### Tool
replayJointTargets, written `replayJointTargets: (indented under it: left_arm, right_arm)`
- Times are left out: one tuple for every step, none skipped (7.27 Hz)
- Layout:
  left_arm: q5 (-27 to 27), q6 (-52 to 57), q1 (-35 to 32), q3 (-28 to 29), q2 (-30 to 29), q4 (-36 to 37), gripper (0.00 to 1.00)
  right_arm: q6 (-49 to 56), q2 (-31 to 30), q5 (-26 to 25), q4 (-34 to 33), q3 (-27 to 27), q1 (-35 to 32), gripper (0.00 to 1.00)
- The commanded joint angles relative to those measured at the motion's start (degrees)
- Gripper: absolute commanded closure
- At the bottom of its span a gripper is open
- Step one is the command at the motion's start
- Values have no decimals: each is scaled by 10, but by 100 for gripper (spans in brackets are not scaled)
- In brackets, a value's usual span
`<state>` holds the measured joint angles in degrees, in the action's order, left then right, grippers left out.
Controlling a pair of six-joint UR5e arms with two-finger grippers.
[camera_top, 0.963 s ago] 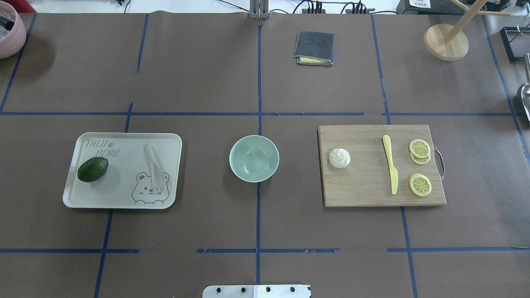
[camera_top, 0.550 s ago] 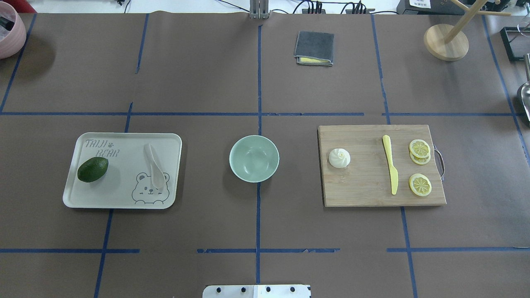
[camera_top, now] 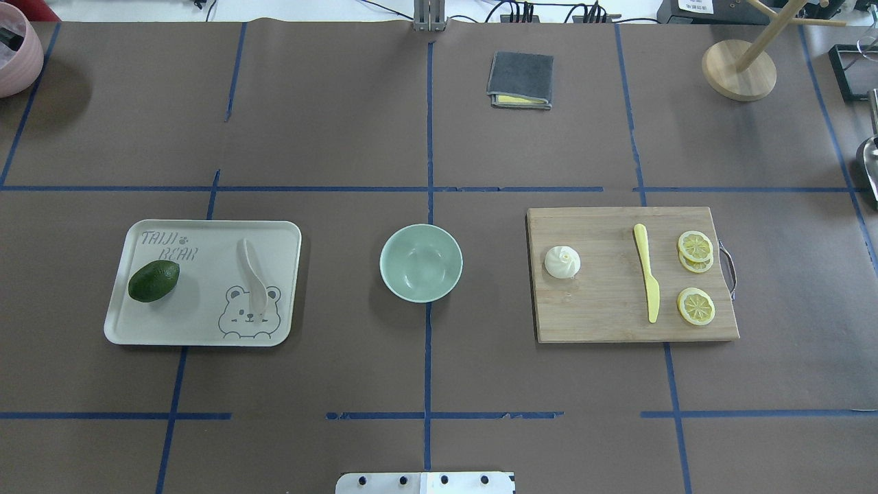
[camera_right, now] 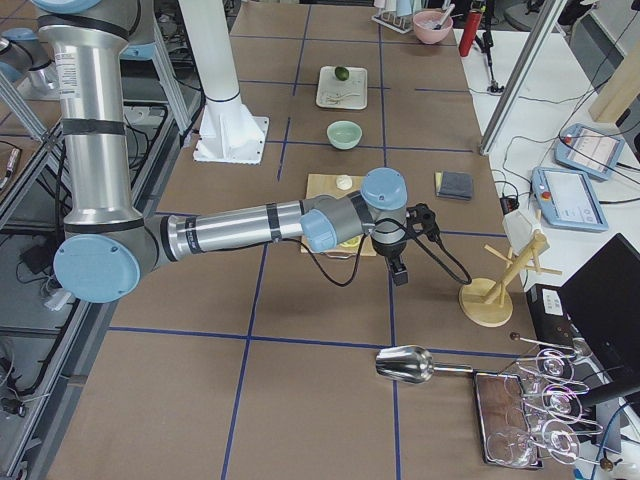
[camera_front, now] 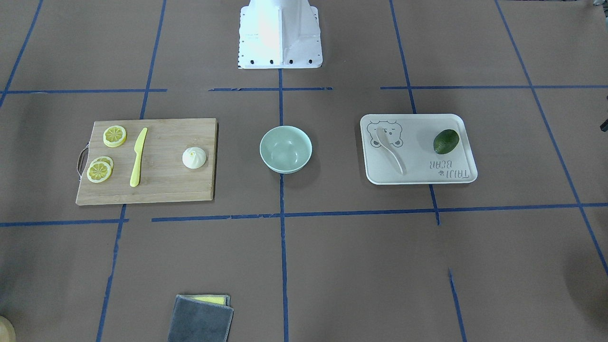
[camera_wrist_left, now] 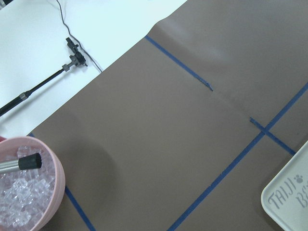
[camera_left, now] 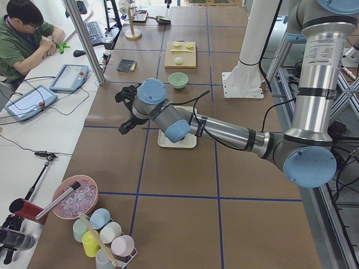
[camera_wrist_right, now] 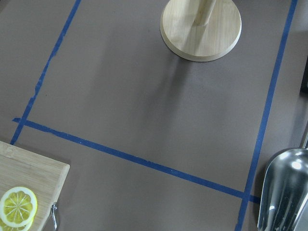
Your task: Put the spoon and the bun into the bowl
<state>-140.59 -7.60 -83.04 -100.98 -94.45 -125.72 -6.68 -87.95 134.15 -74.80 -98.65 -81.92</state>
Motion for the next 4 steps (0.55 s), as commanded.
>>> replayJointTargets:
  left_arm:
    - [54,-178,91,-51,-7,-35,0]
    - [89,-232,135,-76,5,-30,0]
    - [118,-305,193,-82,8,-28,0]
    - [221,-361,237,-84,28,-8,0]
  right_arm:
    - [0,-5,1,4,0,-1,0]
    - [-1,-6,1,6,2,-1,0]
    - [0,-6,1,6,2,-1,0]
    - [0,-6,1,6,2,-1,0]
